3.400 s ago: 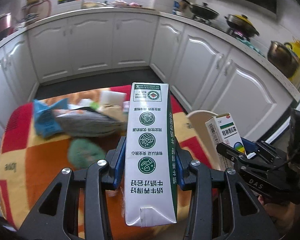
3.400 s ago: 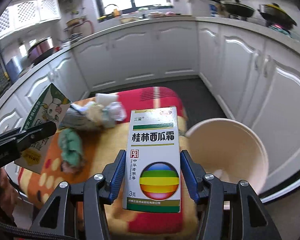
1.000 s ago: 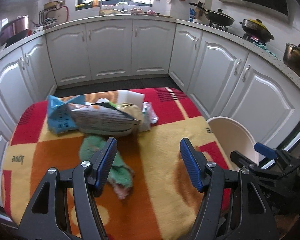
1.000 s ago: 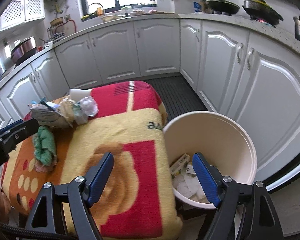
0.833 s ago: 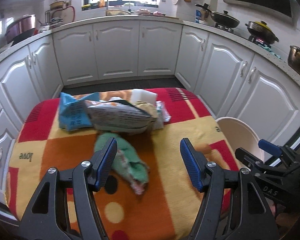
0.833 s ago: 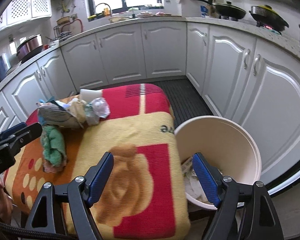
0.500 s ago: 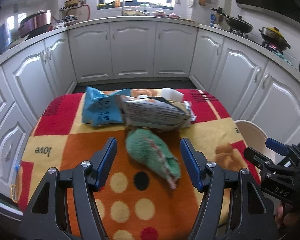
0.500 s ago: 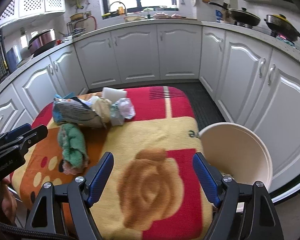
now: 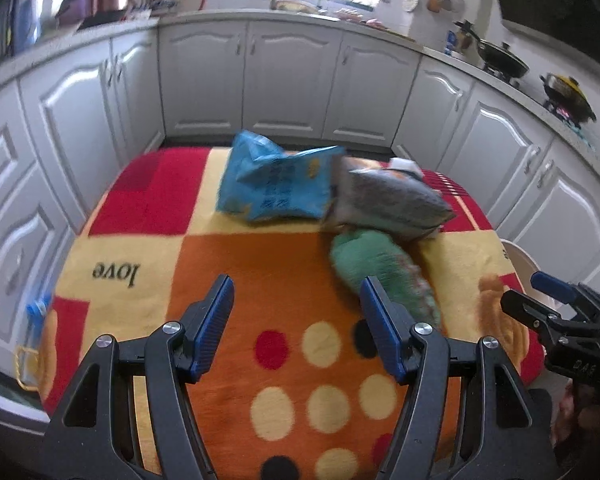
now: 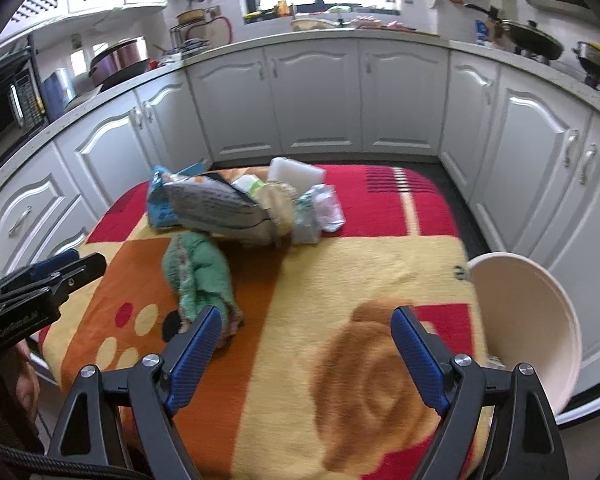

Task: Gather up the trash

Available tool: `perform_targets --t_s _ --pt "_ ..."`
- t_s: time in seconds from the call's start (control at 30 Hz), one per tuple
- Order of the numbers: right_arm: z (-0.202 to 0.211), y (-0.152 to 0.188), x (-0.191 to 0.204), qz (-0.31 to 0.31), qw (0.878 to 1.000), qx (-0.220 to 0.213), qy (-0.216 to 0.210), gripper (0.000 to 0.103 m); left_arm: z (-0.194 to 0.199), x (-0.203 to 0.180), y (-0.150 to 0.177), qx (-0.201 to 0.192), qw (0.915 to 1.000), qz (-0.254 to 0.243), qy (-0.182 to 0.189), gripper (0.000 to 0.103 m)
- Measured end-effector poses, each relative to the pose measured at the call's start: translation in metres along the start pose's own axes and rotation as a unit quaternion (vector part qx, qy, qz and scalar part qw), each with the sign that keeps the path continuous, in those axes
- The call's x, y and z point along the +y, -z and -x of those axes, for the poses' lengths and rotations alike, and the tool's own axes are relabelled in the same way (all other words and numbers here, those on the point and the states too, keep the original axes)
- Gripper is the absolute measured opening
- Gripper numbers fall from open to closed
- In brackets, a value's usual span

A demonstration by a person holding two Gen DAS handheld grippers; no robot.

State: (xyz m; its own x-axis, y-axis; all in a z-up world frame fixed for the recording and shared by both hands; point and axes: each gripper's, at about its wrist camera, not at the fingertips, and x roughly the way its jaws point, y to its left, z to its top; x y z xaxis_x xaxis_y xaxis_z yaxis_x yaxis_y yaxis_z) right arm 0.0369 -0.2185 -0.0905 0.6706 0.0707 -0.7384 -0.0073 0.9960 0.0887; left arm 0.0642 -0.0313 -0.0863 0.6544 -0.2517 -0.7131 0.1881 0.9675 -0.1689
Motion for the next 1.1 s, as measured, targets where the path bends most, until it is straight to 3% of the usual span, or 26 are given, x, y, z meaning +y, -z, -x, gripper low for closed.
perform_targets --t_s 0.3,0.6,0.67,0.7,0.73,0.93,1.1 --pt "-0.051 -0.011 0.032 -0.001 0.995 0.047 -0.089 0.085 -0.019 0.034 -0.013 0.019 0.9994 0.023 -0.015 0.064" --pt "-0.104 -0.025 0.06 0.019 0.991 0.065 -0.116 0.085 -0.053 0.05 -0.044 0.039 0.9988 0.03 -0.003 0.065" --pt "-0.112 -0.026 0.061 0.017 0.99 0.066 -0.122 0.073 -0.059 0.055 -0.055 0.035 0.9988 0.033 0.007 0.066" --pt "-0.114 -0.025 0.06 0.013 0.989 0.064 -0.132 0.054 -0.062 0.058 -0.061 0.033 0.9987 0.034 0.017 0.067" --pt "-0.114 -0.026 0.06 0.008 0.987 0.063 -0.146 0.049 -0.066 0.06 -0.065 0.031 0.9987 0.033 0.025 0.068" --pt "-0.101 -0.021 0.059 0.023 0.988 0.056 -0.143 0.043 -0.094 0.062 -0.091 0.025 0.9975 -0.022 0.063 0.078" --pt "-0.096 -0.014 0.055 0.03 0.988 0.069 -0.134 0.043 -0.128 0.062 -0.104 0.058 0.9927 -0.042 0.097 0.078"
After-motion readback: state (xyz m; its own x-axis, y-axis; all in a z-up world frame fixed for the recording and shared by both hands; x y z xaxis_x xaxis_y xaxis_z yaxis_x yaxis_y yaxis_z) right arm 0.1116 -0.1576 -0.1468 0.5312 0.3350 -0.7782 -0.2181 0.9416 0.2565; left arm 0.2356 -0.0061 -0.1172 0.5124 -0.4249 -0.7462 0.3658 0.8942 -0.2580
